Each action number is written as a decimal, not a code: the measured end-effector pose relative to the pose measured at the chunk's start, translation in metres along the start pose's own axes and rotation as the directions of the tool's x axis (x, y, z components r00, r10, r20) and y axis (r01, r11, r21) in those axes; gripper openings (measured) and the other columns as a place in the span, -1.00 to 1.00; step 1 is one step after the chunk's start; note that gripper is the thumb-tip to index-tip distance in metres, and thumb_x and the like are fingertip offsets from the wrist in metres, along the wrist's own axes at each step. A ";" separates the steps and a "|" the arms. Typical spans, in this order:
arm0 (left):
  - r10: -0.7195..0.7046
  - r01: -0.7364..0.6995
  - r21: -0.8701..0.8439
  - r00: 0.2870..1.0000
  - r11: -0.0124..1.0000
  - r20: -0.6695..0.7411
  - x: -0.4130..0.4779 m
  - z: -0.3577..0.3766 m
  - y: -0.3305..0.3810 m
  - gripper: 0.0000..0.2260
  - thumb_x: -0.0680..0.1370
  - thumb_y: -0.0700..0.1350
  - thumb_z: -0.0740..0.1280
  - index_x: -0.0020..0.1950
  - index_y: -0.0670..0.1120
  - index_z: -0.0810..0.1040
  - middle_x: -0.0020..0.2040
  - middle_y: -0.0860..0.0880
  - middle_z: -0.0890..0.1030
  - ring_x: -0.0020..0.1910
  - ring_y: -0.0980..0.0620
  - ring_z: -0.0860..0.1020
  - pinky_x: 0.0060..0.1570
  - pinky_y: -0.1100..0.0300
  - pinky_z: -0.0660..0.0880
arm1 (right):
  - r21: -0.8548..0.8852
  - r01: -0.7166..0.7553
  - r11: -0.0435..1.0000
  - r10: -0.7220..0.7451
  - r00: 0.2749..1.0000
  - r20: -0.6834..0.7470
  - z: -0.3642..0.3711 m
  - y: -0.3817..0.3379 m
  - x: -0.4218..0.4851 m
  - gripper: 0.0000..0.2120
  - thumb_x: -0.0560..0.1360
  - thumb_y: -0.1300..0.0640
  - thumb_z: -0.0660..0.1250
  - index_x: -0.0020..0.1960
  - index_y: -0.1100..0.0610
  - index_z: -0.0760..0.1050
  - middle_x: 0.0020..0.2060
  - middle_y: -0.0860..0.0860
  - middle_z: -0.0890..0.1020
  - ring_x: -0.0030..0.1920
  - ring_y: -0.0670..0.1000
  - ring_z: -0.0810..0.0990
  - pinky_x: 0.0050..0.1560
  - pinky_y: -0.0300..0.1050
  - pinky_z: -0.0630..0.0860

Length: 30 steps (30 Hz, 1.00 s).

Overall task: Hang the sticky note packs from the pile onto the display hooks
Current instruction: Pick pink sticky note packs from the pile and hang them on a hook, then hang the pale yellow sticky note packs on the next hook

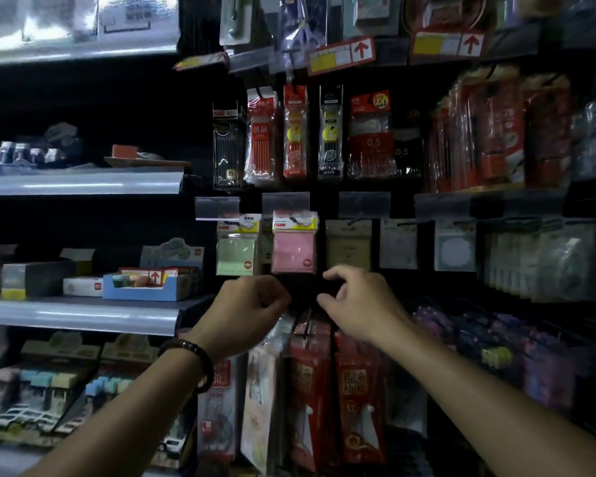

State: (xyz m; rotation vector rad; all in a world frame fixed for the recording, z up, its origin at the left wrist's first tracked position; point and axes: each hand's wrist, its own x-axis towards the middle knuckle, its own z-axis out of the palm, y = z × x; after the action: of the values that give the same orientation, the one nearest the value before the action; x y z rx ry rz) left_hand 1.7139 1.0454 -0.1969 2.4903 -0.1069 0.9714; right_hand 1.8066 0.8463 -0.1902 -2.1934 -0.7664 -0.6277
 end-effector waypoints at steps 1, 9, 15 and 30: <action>-0.004 0.004 -0.029 1.000 1.000 0.011 -0.010 0.007 0.001 -0.91 0.66 0.00 0.41 0.06 0.11 0.72 -0.09 0.18 0.72 -0.15 0.24 0.68 -0.12 0.25 0.64 | 0.050 -0.011 0.999 0.012 1.000 -0.013 -0.001 0.008 -0.015 -0.71 0.55 -0.06 0.48 0.26 -0.09 0.65 -0.32 -0.17 0.68 -0.26 -0.18 0.65 -0.18 -0.18 0.59; 0.056 -0.037 -0.183 0.994 0.982 0.098 -0.123 0.113 -0.002 -0.84 0.66 -0.08 0.41 -0.11 0.11 0.60 -0.23 0.19 0.66 -0.29 0.20 0.63 -0.25 0.33 0.50 | 0.420 -0.260 0.869 0.217 0.965 0.147 0.009 0.097 -0.152 -0.86 0.64 0.15 0.44 -0.08 0.13 0.70 -0.38 0.12 0.60 -0.51 0.01 0.49 -0.47 -0.15 0.40; -0.032 0.081 -0.134 0.942 0.988 0.333 -0.227 0.239 -0.054 -0.86 0.67 0.03 0.39 -0.09 0.09 0.58 -0.30 0.18 0.63 -0.32 0.29 0.58 -0.29 0.21 0.45 | 0.379 -0.538 0.753 0.469 0.843 0.265 0.066 0.206 -0.256 -0.85 0.64 0.21 0.43 -0.08 0.21 0.69 -0.43 0.00 0.60 -0.56 -0.03 0.50 -0.52 -0.24 0.36; -0.326 0.416 0.061 0.605 0.907 0.726 -0.383 0.447 -0.147 -0.86 0.63 -0.04 0.41 -0.07 0.21 0.62 -0.13 0.23 0.69 -0.15 0.27 0.64 -0.17 0.38 0.50 | -0.218 -0.730 0.648 0.689 0.441 0.575 0.273 0.409 -0.454 -0.94 0.56 0.14 0.45 -0.03 -0.01 0.68 -0.02 -0.10 0.72 0.09 -0.03 0.69 0.14 -0.06 0.62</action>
State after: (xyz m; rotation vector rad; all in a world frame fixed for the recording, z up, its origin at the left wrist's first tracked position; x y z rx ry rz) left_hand 1.7398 0.9408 -0.7942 2.4838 0.1115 -0.2377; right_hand 1.8197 0.6715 -0.8355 -2.3804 -0.0522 0.5952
